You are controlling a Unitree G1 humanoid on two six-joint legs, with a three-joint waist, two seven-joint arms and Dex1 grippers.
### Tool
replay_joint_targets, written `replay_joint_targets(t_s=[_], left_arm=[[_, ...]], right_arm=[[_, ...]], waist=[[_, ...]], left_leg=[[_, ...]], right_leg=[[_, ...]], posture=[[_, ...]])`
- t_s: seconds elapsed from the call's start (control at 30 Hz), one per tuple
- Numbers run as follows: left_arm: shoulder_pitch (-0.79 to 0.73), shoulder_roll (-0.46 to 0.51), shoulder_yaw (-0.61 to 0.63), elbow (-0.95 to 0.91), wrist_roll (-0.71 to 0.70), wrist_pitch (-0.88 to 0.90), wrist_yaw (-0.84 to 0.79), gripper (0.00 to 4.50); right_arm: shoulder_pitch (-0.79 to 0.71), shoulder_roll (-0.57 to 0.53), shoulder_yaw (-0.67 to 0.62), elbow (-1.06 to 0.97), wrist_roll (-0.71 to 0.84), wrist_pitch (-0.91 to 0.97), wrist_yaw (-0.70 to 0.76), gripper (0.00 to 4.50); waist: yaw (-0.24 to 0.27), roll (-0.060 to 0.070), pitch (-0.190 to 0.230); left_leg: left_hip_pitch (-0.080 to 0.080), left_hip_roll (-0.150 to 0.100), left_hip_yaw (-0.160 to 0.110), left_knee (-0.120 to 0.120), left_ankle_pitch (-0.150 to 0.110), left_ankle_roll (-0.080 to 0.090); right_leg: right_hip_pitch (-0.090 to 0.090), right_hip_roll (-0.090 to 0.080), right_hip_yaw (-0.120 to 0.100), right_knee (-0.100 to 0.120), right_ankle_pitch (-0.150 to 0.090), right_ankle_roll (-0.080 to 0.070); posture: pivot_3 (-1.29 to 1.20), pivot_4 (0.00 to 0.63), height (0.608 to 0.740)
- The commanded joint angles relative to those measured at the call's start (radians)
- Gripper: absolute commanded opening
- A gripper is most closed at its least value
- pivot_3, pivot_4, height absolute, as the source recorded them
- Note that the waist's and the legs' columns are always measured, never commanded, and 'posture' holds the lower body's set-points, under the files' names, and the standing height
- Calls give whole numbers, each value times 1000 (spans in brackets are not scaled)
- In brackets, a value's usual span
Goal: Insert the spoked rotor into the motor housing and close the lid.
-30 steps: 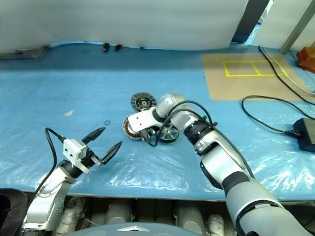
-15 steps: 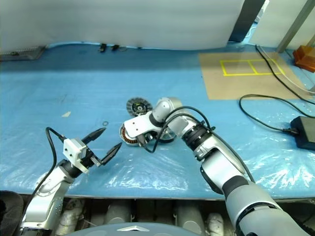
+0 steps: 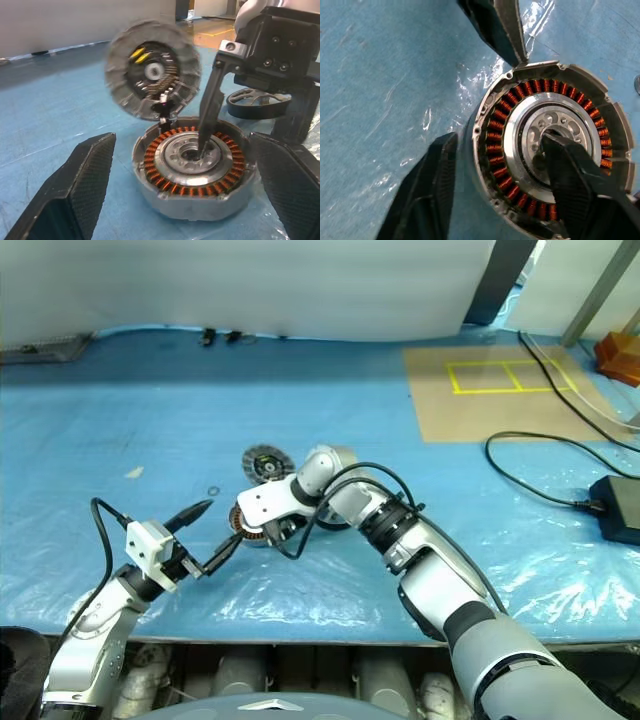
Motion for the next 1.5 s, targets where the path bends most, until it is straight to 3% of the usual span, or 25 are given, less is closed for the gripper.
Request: replay_joint_targets(t_s=[0.03, 0.1, 0.27, 0.47, 0.73, 1.03, 1.5], left_arm=[[-3, 10, 27, -3, -18, -17, -9, 4500], [-3, 15, 34, -2, -22, -16, -12, 4500], [2, 41, 69, -3, -54, 0, -34, 4500], [-25, 55, 121, 21, -71, 29, -6, 4500], [-109, 76, 133, 95, -99, 94, -38, 4500], [-213, 98, 139, 218, -80, 105, -58, 4500], [-371, 95, 95, 345, -4, 245, 25, 4500]], right_arm=[[-21, 20, -45, -25, 54, -8, -41, 3860], [-27, 14, -79, -72, 94, 19, -32, 4464], [-5, -19, -165, -268, 257, 135, 39, 4464], [82, -39, -285, -369, 392, 166, -56, 4464], [296, -164, -381, -478, 498, 266, -133, 4464], [551, -216, -392, -583, 504, 211, -259, 4464], [544, -209, -384, -522, 503, 173, -369, 4464]], waist=[[1, -1, 0], [2, -1, 1], [5, -2, 1], [5, -3, 1], [9, -3, 1], [4, -4, 1], [9, -4, 1]], left_leg=[[0, 0, 0, 0, 0, 0], [-1, 0, 0, 0, 0, 0], [-1, 0, 0, 0, 0, 0], [0, 0, 0, 0, 0, 0], [-1, -1, 0, 0, 0, 0], [0, -1, 0, -2, 0, 0], [-1, -2, 0, -2, 0, 0]], right_leg=[[0, 0, 0, 0, 0, 0], [0, 0, 0, 0, 0, 0], [-1, 0, 0, 0, 0, 0], [0, 0, 0, 0, 0, 0], [0, 0, 0, -1, 0, 0], [0, 0, 0, -3, 0, 1], [1, 0, 0, -4, 0, 1]], posture=[[0, 150, 740], [0, 150, 740], [0, 150, 740], [0, 150, 740], [0, 150, 740], [0, 150, 740], [0, 150, 740]])
